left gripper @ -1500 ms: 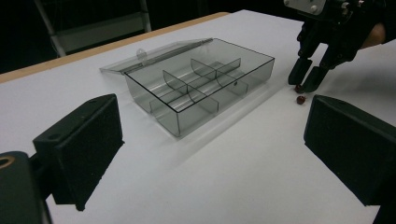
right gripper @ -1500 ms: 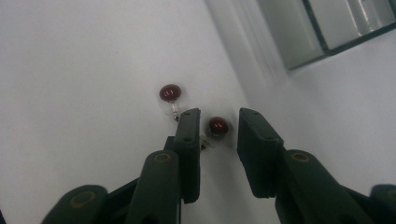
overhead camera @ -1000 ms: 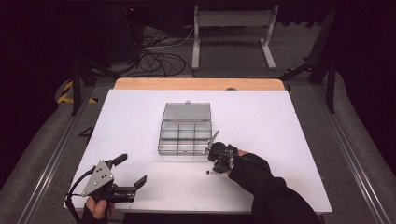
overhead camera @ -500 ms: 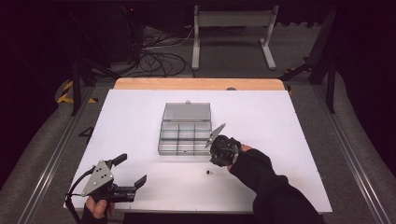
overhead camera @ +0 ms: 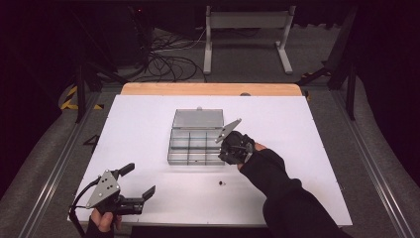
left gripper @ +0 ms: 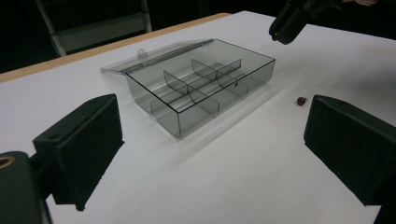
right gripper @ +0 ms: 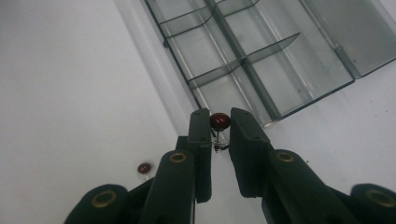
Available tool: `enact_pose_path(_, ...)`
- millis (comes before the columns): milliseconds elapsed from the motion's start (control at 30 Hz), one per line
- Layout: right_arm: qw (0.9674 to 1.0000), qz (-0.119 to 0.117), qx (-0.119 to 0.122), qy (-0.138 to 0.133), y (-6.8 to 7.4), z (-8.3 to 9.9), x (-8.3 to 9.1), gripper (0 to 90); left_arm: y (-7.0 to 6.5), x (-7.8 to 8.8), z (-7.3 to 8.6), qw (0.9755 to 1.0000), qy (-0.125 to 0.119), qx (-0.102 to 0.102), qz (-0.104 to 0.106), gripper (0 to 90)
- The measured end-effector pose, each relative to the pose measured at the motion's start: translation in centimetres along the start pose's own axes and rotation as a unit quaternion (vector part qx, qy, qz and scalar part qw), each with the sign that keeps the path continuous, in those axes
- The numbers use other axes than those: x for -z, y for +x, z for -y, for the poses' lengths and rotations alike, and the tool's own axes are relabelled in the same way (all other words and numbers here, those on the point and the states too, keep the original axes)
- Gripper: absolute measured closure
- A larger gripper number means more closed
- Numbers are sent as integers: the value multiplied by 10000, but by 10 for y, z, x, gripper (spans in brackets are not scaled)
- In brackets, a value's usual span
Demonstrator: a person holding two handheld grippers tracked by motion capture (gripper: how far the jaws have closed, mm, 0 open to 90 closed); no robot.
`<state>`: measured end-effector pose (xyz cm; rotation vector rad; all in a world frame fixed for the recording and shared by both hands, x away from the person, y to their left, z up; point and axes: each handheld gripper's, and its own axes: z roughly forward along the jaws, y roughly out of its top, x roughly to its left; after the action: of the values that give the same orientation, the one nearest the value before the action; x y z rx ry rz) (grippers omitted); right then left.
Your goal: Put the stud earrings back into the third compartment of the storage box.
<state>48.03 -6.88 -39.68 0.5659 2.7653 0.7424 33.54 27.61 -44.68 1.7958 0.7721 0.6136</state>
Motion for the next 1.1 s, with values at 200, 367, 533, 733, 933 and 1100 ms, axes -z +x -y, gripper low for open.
enact_pose_path(200, 9998, 12, -118, -137, -9, -8, -3, 792, 1, 0, 0, 10000, -35, 25, 5, 52)
enact_pose_path(367, 9995, 71, -215, -226, -17, -11, -7, 792, 1, 1, 0, 10000, -22, 11, 20, 51)
enact_pose_path(533, 9991, 122, -268, -319, -22, -14, -12, 792, 2, 2, 0, 10000, -49, 28, 28, 52)
enact_pose_path(733, 9983, 189, -339, -437, -31, -16, -21, 792, 2, 2, 0, 10000, -56, 29, 36, 52)
enact_pose_path(933, 9977, 376, -324, -457, -38, -19, -35, 792, 3, 3, 0, 9999, -90, 47, 37, 52)
enact_pose_path(1100, 9971, 449, -382, -481, -45, -20, -46, 792, 4, 3, 0, 9999, -92, 55, 41, 52)
